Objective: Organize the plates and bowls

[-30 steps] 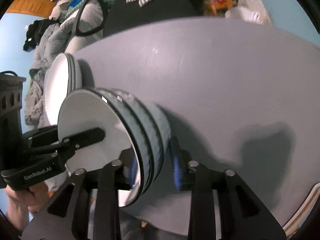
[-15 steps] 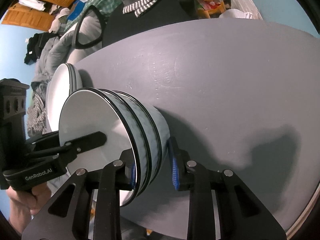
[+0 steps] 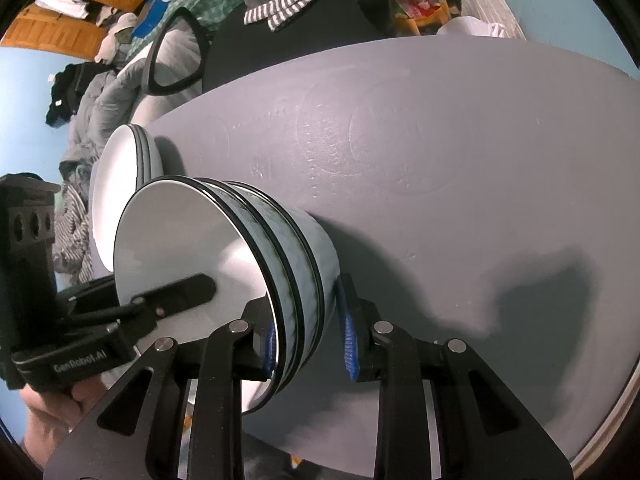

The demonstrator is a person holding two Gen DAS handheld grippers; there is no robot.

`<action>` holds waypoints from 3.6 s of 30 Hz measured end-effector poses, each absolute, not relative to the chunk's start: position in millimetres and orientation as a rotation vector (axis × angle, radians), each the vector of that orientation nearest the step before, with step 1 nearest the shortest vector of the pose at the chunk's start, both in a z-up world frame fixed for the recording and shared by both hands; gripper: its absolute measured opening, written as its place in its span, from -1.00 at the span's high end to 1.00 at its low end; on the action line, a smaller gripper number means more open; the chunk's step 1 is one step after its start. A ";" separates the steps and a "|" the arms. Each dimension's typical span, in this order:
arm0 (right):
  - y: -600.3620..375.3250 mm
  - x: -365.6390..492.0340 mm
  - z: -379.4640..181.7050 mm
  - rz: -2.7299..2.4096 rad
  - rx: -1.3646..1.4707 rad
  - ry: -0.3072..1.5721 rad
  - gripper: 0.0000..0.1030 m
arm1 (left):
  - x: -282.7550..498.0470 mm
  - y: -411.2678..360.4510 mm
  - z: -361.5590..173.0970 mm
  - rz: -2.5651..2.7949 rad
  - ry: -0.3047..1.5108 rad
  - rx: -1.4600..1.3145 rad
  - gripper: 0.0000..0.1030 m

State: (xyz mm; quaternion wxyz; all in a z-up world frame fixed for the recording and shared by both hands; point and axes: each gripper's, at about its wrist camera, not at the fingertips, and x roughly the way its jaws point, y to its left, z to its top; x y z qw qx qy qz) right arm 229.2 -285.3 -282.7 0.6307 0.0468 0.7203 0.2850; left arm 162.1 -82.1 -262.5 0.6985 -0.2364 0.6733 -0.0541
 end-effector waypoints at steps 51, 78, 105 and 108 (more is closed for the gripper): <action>-236.9 211.1 -251.1 0.652 0.059 1.617 0.60 | 151.0 -34.1 -233.3 -0.035 1.482 -0.426 0.65; -99.3 219.6 -219.5 0.802 -0.048 1.548 0.59 | 130.7 95.9 -208.9 0.142 1.413 -0.519 0.65; -40.8 223.4 -237.5 0.689 -0.149 1.544 0.41 | 137.9 119.9 -224.8 0.248 1.409 -0.383 0.10; -38.0 222.0 -225.8 0.668 -0.184 1.482 0.03 | 128.1 127.8 -212.9 0.317 1.381 -0.428 0.00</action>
